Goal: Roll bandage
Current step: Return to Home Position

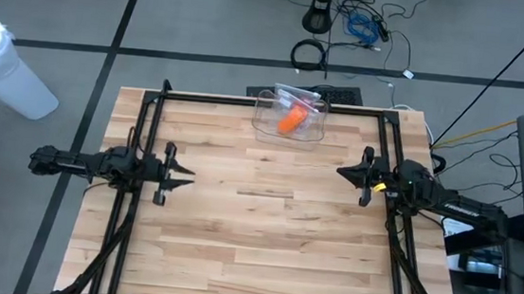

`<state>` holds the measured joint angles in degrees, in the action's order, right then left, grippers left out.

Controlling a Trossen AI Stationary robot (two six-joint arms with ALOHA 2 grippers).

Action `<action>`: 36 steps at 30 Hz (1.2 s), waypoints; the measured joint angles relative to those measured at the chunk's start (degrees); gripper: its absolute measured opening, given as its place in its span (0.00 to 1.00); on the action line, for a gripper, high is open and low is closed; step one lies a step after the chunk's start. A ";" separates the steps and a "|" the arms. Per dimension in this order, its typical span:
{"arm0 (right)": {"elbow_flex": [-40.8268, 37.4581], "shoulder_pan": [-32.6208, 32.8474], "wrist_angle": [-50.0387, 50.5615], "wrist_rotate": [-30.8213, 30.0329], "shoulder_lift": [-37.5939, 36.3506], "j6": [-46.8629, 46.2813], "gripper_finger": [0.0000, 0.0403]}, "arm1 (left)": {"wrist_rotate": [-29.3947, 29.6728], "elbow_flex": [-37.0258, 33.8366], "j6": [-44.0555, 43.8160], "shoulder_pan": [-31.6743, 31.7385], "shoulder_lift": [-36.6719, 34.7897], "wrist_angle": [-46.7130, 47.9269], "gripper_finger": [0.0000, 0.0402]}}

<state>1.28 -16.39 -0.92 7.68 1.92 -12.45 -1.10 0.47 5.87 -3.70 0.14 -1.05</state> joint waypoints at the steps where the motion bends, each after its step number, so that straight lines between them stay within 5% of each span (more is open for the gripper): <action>1: 0.00 0.00 -0.04 0.12 0.26 1.23 0.00 | -1.54 0.00 -0.04 0.02 -0.09 0.15 0.26; 10: 0.00 -0.02 -0.74 -0.11 0.76 10.26 0.00 | 0.45 -0.02 -0.91 -0.01 -0.11 0.15 0.02; 36: -0.48 0.00 -0.97 -2.47 0.89 13.60 0.00 | 1.35 -0.04 -2.47 0.00 0.24 0.01 0.03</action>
<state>0.80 -16.38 -1.89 5.21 2.81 1.15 0.25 0.43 3.40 -3.70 0.38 -1.04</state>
